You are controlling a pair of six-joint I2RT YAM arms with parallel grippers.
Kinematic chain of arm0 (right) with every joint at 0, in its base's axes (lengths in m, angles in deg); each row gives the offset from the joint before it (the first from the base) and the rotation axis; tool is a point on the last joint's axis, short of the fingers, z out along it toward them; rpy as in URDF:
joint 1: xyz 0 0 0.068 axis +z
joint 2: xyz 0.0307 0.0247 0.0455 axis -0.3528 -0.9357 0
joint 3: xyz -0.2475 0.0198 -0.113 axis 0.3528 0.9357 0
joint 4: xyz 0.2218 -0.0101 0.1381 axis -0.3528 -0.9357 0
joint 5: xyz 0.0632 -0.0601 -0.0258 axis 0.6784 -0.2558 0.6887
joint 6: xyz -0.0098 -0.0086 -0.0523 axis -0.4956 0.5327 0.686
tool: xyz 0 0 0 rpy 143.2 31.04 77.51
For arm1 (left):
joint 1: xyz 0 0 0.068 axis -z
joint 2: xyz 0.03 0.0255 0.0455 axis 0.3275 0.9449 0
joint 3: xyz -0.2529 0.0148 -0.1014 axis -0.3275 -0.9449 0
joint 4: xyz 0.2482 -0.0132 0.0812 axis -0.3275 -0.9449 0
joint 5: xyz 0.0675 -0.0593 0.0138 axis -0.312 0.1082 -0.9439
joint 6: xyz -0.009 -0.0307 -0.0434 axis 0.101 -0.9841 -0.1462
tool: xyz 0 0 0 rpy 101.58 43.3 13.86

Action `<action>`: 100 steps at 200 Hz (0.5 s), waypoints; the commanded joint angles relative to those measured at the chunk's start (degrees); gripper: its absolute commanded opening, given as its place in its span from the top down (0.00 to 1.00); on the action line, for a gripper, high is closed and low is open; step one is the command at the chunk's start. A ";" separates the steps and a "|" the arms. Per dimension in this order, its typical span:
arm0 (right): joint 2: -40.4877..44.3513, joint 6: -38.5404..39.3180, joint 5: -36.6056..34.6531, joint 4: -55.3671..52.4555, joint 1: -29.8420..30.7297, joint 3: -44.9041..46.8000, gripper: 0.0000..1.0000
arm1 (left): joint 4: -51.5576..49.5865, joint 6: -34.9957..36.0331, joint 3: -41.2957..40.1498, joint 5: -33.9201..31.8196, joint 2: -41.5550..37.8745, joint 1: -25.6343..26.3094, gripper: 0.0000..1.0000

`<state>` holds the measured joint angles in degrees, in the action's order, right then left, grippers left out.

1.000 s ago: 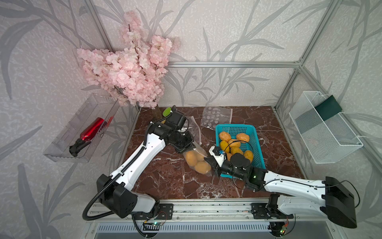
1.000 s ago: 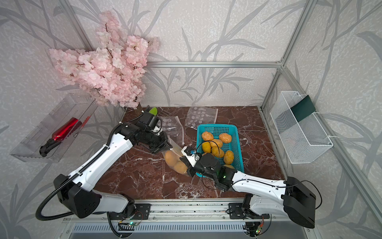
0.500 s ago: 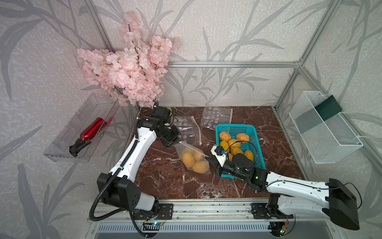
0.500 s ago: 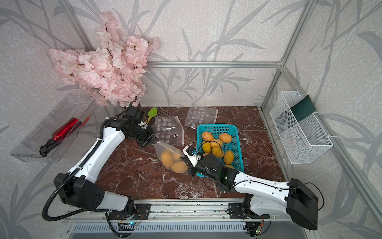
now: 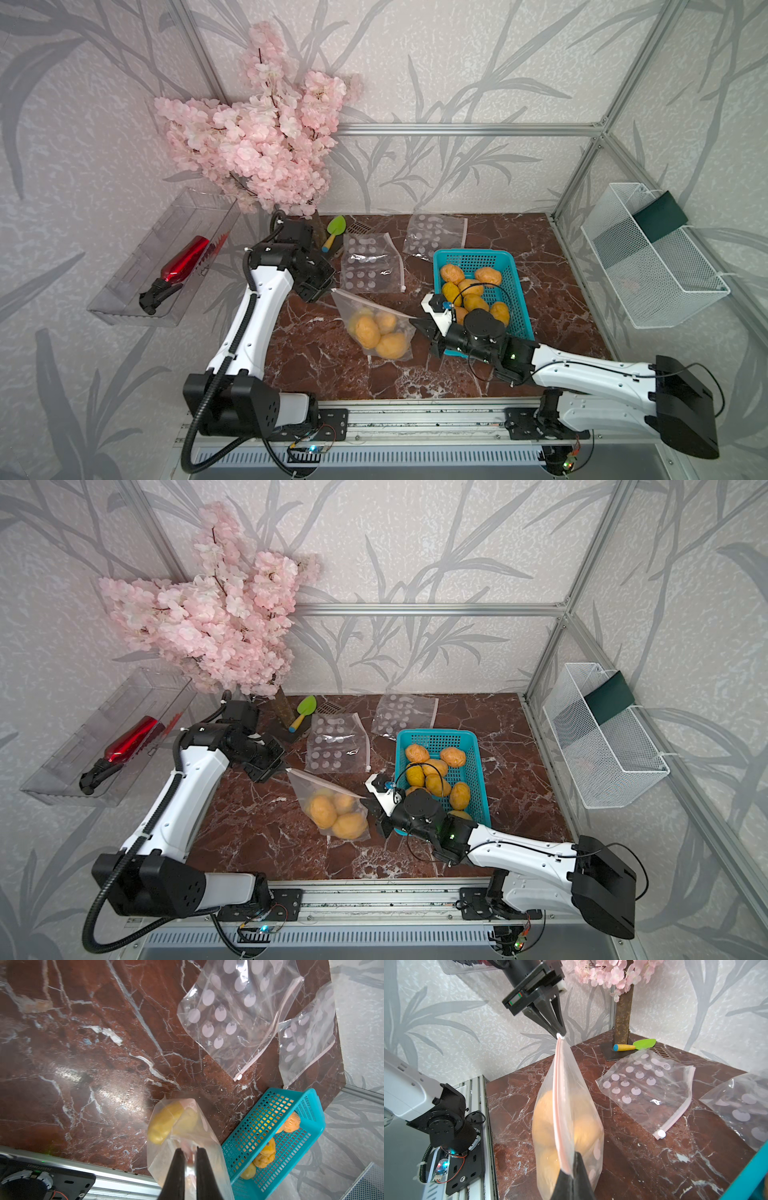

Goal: Put the potatoes into a zipper bag and zip it
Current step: Zip the zipper on the zipper food storage bag, then place the zipper food storage bag at the center of the board.

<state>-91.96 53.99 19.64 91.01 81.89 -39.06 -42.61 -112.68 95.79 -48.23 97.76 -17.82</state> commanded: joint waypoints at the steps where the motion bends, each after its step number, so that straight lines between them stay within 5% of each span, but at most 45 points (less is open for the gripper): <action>1: -1.95 -4.38 3.25 1.40 0.25 -2.14 1.00 | -1.68 -3.12 -1.25 -11.18 -5.97 -1.21 1.00; 47: -16.11 -11.59 14.41 -6.30 0.17 -13.81 1.00 | -4.01 -7.01 -4.11 -19.48 -14.00 -1.21 1.00; 79: -24.79 -12.06 12.56 -10.05 0.18 -19.49 1.00 | -5.53 -6.86 -2.56 -24.70 -9.40 -2.10 1.00; 91: -27.62 -11.79 11.73 -12.00 0.18 -21.78 0.86 | -5.16 -7.08 -2.31 -26.40 -6.84 -3.13 1.00; 100: -29.40 -11.44 10.70 -14.75 0.20 -24.03 0.67 | -4.96 -7.20 -1.76 -26.99 -4.68 -4.46 1.00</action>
<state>-117.62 43.13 31.16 83.01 81.89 -58.67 -45.82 -118.67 92.47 -68.47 88.20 -19.87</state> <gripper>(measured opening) 0.157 0.091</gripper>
